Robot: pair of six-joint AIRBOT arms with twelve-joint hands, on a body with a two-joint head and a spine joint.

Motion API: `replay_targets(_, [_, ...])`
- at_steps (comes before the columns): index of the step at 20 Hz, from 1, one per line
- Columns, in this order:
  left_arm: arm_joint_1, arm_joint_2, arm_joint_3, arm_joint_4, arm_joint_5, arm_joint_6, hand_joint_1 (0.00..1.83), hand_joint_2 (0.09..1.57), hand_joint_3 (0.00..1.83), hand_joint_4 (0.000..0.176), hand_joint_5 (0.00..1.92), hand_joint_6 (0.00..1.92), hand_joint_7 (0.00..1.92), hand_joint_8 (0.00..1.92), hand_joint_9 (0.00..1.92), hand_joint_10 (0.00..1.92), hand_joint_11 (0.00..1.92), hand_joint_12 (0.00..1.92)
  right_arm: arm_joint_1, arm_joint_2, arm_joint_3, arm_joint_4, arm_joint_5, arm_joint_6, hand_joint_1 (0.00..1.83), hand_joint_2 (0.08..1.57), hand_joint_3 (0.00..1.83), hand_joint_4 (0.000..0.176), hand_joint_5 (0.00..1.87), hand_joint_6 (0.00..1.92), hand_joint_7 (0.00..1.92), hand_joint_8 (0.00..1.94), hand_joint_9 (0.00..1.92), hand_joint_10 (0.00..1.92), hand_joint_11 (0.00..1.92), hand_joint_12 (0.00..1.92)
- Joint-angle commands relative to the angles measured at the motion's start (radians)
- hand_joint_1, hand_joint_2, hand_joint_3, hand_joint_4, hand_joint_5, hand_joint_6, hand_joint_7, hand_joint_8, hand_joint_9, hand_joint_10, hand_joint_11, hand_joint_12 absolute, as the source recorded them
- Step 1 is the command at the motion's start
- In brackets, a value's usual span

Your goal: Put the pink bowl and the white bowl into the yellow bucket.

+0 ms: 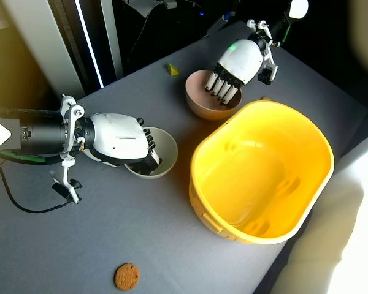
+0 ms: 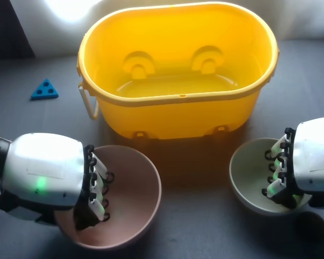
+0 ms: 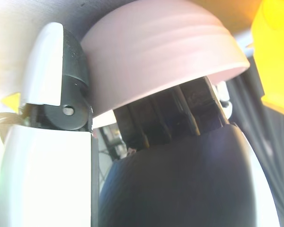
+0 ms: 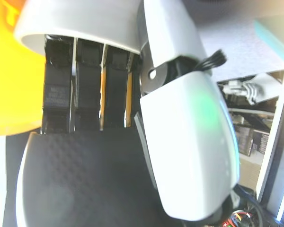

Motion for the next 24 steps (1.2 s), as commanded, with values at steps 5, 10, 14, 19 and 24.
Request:
replay_targets(5, [0.001, 0.006, -0.005, -0.024, -0.038, 0.003, 1.38, 1.09, 0.00, 0.000, 1.00, 0.84, 1.02, 0.89, 0.96, 1.17, 0.75, 1.16, 0.000, 0.010, -0.006, 0.027, 0.075, -0.002, 1.40, 1.03, 0.00, 0.000, 1.02, 0.80, 1.16, 0.64, 1.19, 0.82, 0.96, 0.85])
replay_targets(10, [-0.021, 0.016, -0.007, -0.029, -0.070, -0.005, 1.38, 1.10, 0.00, 0.000, 0.99, 0.87, 0.99, 0.95, 0.93, 1.18, 0.72, 1.11, 0.039, 0.020, -0.005, -0.007, 0.116, 0.034, 1.40, 1.02, 0.00, 0.000, 1.07, 0.74, 1.21, 0.56, 1.16, 0.84, 0.93, 0.89])
replay_targets(14, [-0.052, 0.029, -0.009, -0.041, -0.101, -0.029, 1.37, 1.11, 0.00, 0.000, 0.96, 0.96, 0.97, 0.98, 0.89, 1.20, 0.71, 1.10, 0.093, 0.036, -0.008, -0.029, 0.125, 0.046, 1.40, 1.02, 0.00, 0.000, 1.05, 0.74, 1.21, 0.59, 1.19, 0.77, 0.98, 0.82])
replay_targets(19, [-0.102, 0.049, -0.002, -0.048, -0.157, -0.085, 1.37, 1.12, 0.00, 0.000, 0.97, 0.98, 0.96, 0.97, 0.87, 1.21, 0.66, 1.07, 0.153, 0.055, -0.007, -0.066, 0.172, 0.105, 1.40, 1.03, 0.00, 0.000, 1.03, 0.79, 1.18, 0.61, 1.17, 0.83, 0.94, 0.85])
replay_targets(24, [-0.130, 0.069, 0.019, -0.074, -0.226, -0.164, 1.37, 1.11, 0.00, 0.000, 0.99, 0.97, 0.97, 0.95, 0.90, 1.17, 0.72, 1.03, 0.213, 0.070, -0.007, -0.068, 0.221, 0.165, 1.40, 1.02, 0.00, 0.000, 1.09, 0.74, 1.18, 0.58, 1.18, 0.81, 0.93, 0.92])
